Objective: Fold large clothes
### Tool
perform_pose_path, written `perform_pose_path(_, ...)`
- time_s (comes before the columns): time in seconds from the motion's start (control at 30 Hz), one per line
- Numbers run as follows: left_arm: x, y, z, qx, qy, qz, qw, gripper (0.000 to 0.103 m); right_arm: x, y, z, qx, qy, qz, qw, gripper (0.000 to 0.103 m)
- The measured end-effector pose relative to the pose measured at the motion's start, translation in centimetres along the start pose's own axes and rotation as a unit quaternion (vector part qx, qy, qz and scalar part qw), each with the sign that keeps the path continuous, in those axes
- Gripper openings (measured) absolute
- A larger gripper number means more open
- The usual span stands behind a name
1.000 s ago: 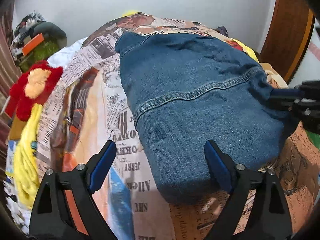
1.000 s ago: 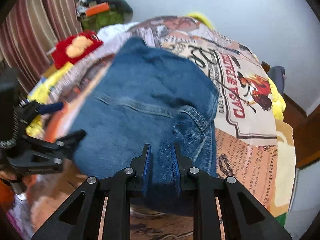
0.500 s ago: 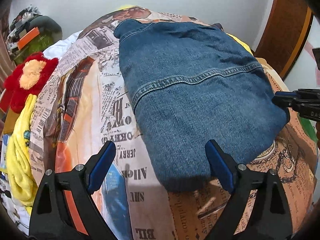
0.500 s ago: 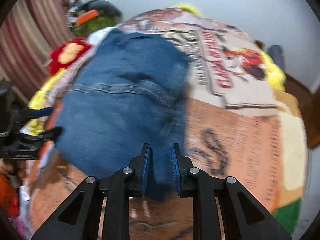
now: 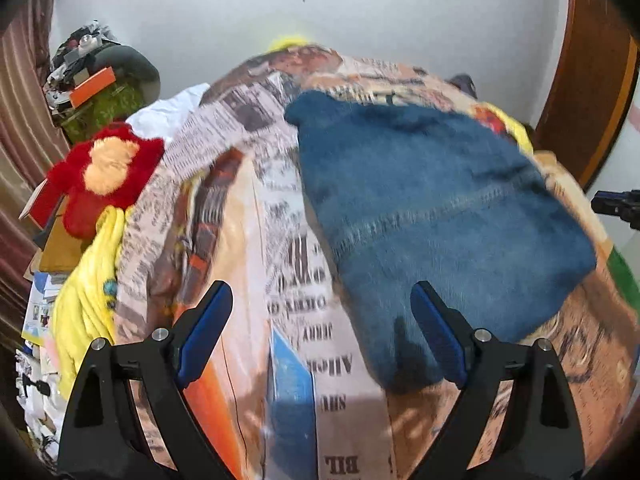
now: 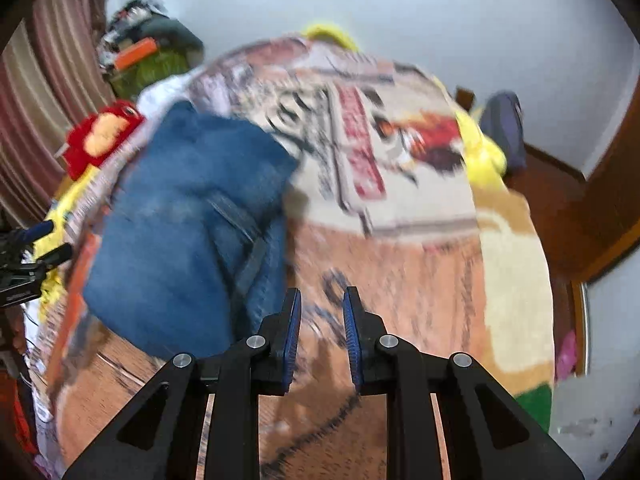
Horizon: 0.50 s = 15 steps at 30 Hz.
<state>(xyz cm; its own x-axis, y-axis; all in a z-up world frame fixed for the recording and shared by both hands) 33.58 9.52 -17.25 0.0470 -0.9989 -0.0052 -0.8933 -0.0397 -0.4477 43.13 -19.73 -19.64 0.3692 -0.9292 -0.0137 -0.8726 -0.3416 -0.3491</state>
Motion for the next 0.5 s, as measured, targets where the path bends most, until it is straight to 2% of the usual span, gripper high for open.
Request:
perform_pose_path(0.13,-0.6,-2.8,-0.8,0.022,0.011,-0.008,0.9997,0.092,-3.0,-3.3,-1.3,0.035,-0.015,-0.031,0.999,0.017)
perform_pose_path(0.27,-0.4,-5.6,-0.5,0.03,0.027,-0.009,0.9992,0.092,-5.8,-6.7,-0.6,0.044,-0.02,-0.059,0.997,0.017)
perform_pose_path(0.37,0.4,-7.4,1.0,0.024,0.028,-0.001,0.9993,0.092,-7.4,-8.5,1.0,0.037,-0.016,-0.077,0.996,0.017)
perform_pose_path(0.5,1.6,-8.4,4.8,-0.004,0.021,0.016,0.9996,0.092,-7.6,-10.5,6.3,-0.007,0.018,-0.085,0.996,0.017)
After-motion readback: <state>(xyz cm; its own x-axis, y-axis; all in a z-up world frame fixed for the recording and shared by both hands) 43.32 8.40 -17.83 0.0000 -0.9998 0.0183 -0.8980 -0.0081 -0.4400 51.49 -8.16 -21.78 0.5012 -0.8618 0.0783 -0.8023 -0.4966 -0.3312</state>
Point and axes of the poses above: each gripper's, at about its wrist camera, not at the fingertips, and z roughly the way its jaws point, x to its right, y to its underside, the point moved 5 cm from there along z, roughly the way its jaws point, and after that the axes turned 14 degrees about -x, right-handed, at the moved point
